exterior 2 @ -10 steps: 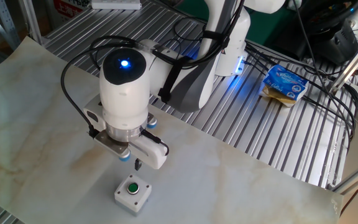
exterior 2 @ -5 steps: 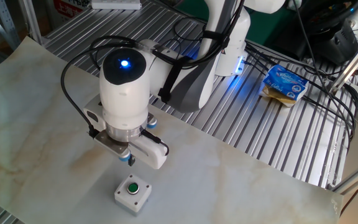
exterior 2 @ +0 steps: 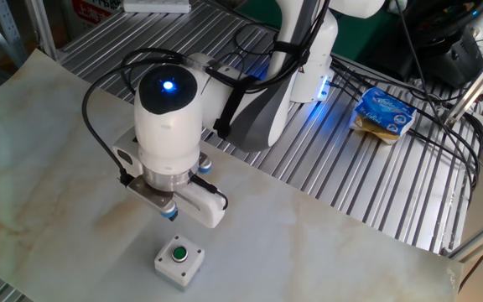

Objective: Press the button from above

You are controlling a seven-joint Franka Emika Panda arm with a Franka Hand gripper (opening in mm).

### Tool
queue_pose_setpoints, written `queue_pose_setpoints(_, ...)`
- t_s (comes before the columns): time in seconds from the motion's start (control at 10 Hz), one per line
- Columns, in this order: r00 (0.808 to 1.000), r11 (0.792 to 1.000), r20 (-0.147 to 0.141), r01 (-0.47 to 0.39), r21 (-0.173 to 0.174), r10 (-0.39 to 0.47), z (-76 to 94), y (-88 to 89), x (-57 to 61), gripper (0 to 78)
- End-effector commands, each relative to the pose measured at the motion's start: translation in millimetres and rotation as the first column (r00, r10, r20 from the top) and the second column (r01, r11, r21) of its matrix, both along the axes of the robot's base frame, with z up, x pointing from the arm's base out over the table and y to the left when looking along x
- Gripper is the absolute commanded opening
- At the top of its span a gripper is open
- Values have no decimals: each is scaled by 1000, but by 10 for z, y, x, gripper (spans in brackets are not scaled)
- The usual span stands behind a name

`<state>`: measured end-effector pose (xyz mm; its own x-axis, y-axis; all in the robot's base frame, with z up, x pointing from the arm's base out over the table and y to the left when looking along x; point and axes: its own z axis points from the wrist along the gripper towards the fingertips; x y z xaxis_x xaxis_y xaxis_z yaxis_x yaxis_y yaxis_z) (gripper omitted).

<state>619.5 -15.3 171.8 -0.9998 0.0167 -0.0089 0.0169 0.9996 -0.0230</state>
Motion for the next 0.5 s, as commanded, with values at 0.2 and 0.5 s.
queue_pose_setpoints(0.2, 999, 994, 32, 30, 105, -34, 293, -89, -190, 15)
queue_pose_setpoints(0.5, 999, 993, 27, 36, 108, -39, 293, -89, -190, 15)
